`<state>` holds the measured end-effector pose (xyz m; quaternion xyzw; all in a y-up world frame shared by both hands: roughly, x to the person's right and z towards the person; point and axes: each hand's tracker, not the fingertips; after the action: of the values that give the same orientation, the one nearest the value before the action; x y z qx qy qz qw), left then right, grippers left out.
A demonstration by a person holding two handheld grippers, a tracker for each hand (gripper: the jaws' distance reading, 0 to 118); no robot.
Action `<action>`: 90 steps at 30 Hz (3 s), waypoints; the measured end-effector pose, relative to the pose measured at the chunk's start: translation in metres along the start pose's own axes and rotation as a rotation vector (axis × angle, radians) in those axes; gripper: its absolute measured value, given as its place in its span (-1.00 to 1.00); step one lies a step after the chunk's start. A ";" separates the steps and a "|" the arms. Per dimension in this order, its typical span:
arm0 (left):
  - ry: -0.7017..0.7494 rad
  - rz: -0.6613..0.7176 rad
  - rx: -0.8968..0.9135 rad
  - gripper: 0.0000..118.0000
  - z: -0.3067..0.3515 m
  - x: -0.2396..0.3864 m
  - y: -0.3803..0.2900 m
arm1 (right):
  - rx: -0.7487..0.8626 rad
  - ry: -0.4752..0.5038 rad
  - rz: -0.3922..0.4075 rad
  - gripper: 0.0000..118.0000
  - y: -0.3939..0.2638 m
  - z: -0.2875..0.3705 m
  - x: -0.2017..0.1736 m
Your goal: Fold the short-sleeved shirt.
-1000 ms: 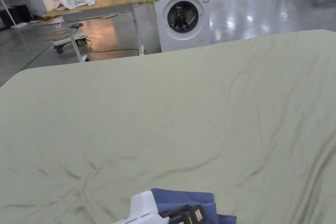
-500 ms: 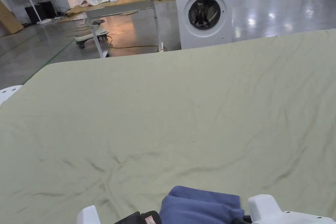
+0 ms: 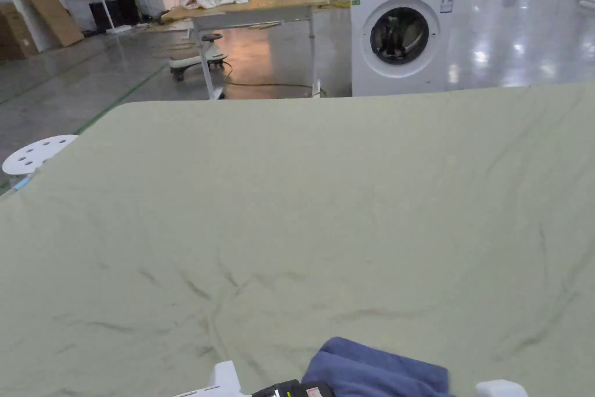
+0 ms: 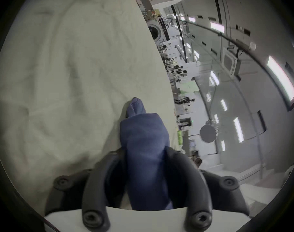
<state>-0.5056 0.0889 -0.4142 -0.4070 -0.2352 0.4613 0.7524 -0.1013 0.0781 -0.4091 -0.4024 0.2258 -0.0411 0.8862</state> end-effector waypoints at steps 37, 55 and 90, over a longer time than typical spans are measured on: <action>0.758 -0.502 0.735 0.41 0.262 0.091 0.024 | 0.326 -0.062 -0.039 -1.00 0.002 0.137 0.015; 0.651 -1.139 0.876 -1.00 0.132 0.229 -0.157 | 0.625 -0.225 0.146 -1.00 0.024 0.222 -0.028; 0.532 -1.049 0.929 1.00 0.143 0.251 -0.174 | 0.793 -0.221 0.122 1.00 0.031 0.240 -0.045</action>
<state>-0.4067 0.3257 -0.1956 0.0202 0.0104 -0.0202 0.9995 -0.0410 0.2770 -0.2775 -0.0175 0.1194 -0.0287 0.9923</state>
